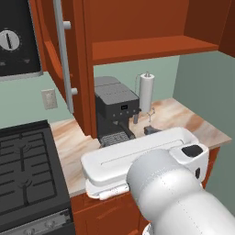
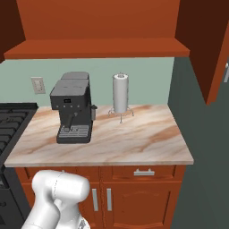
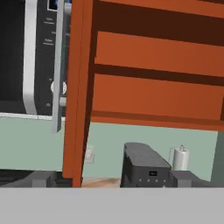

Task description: Open the cabinet. Pick the bar soap and place it next to the sink. Then close the cabinet.

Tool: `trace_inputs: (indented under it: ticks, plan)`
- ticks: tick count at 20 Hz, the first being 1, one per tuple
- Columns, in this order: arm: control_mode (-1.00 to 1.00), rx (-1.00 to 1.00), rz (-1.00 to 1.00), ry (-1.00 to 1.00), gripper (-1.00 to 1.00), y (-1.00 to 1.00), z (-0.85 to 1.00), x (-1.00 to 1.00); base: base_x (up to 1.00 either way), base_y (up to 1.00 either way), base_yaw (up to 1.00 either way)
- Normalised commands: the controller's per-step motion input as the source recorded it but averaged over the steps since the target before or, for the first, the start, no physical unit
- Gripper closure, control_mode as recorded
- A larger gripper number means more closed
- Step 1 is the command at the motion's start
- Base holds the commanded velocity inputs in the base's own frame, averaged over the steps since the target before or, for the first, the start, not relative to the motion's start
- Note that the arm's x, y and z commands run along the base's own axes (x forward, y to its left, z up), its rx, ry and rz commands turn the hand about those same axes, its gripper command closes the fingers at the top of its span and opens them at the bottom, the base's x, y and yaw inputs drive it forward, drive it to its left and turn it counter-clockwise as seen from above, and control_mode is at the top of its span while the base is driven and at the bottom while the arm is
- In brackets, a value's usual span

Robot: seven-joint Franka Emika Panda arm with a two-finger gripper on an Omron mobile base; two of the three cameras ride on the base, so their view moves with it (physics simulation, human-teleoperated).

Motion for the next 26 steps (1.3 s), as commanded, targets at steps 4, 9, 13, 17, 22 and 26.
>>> trace_inputs:
  ticks: [4,9,13,17,22,26]
  plan:
    - [-1.00,-0.03,0.00,-0.01,-1.00,0.43,-0.02,0.21,0.00,0.00,0.00]
    - [-1.00,-0.02,0.00,0.00,-1.00,0.28,-0.06,0.46,0.00,0.00,0.00]
    - [-1.00,0.00,-0.08,-0.01,-1.00,0.19,-0.13,0.34,0.00,0.00,0.00]
    - [-1.00,0.00,-0.20,-0.04,-1.00,0.21,-0.09,0.24,0.00,0.00,0.00]
    - [-1.00,0.00,-0.20,-0.06,-1.00,0.30,-0.04,0.15,0.00,0.00,0.00]
    - [-1.00,0.00,-0.18,-0.04,-1.00,0.26,0.00,0.21,0.00,0.00,0.00]
